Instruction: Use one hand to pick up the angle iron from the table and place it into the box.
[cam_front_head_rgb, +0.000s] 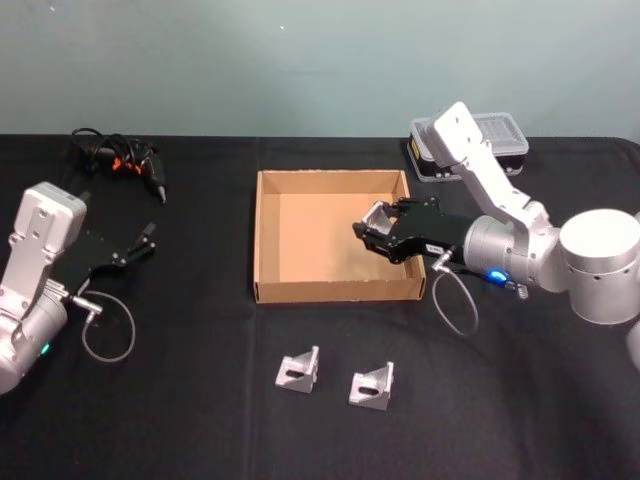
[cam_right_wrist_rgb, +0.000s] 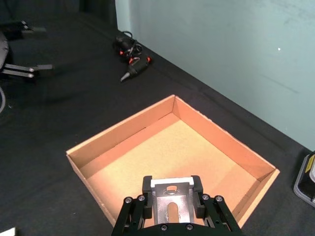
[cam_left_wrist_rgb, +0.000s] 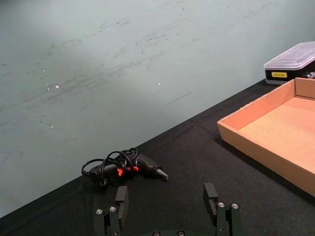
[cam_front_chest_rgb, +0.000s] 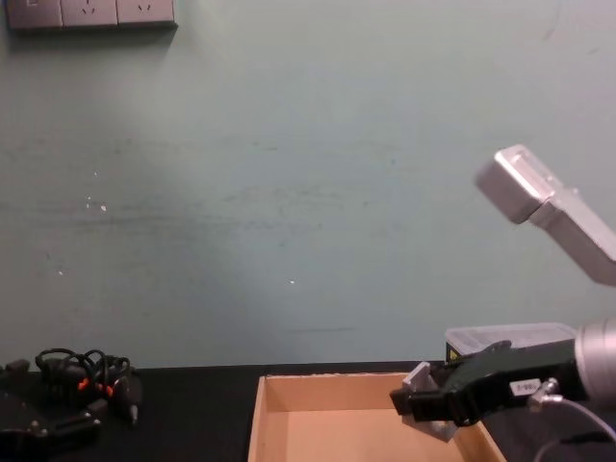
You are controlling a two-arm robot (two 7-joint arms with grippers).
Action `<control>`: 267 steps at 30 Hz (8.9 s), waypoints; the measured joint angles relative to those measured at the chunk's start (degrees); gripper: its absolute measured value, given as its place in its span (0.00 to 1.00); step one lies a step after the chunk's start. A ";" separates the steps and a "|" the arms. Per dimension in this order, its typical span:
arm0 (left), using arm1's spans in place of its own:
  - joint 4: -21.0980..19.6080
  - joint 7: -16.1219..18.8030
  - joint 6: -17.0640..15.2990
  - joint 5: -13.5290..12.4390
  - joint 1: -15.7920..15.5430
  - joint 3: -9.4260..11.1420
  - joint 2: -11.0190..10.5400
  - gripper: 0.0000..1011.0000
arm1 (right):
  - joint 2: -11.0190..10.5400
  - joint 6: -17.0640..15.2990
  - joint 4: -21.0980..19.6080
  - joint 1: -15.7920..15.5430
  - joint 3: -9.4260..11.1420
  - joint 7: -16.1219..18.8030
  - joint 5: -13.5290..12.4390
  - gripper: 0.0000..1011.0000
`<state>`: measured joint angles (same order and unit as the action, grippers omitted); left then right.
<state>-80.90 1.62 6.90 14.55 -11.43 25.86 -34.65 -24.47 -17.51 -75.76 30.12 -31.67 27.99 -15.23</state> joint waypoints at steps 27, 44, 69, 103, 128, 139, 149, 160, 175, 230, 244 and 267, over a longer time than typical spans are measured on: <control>0.00 0.00 0.00 0.00 0.00 0.00 0.00 0.99 | 5.72 0.00 11.42 4.33 -0.79 1.22 5.74 0.45; 0.00 0.00 0.00 0.00 0.00 0.00 0.00 0.99 | 5.64 0.44 10.51 2.80 1.14 0.89 6.45 0.74; 0.00 0.00 0.00 0.00 0.00 0.00 0.00 0.99 | -2.10 2.36 -8.36 -7.38 7.65 0.31 2.03 0.99; 0.00 0.00 0.00 0.00 0.00 0.00 0.00 0.99 | -21.65 3.36 -28.30 -25.81 9.60 7.55 -6.53 0.99; 0.00 0.00 0.00 0.00 0.00 0.00 0.00 0.99 | -20.93 4.39 -22.67 -22.48 3.24 9.07 -4.97 0.99; 0.00 0.00 0.00 0.00 0.00 0.00 0.00 0.99 | -19.03 4.07 -20.52 -20.03 0.48 9.85 -3.60 0.99; 0.00 0.00 0.00 0.00 0.00 0.00 0.00 0.99 | -17.17 3.66 -18.62 -17.67 -1.69 10.44 -2.39 0.99; 0.00 0.00 0.00 0.00 0.00 0.00 0.00 0.99 | -15.64 3.78 -16.92 -16.04 -2.81 10.73 -2.27 0.99; 0.00 0.00 0.00 0.00 0.00 0.00 0.00 0.99 | -15.36 3.62 -16.41 -15.54 -3.60 10.76 -2.03 0.85; 0.00 0.00 0.00 0.00 0.00 0.00 0.00 0.99 | -1.72 0.16 -6.27 -2.27 -1.29 2.23 0.26 0.45; 0.00 0.00 0.01 0.00 0.00 0.00 0.00 0.99 | 5.13 -0.41 6.20 5.29 -5.23 3.75 4.52 0.45; 0.00 0.00 0.00 0.00 0.00 0.00 0.00 0.99 | 8.60 -0.11 13.10 7.18 -5.99 4.54 8.37 0.47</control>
<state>-80.90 1.62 6.90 14.55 -11.43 25.86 -34.65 -15.88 -17.61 -62.66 37.30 -37.66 32.53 -6.86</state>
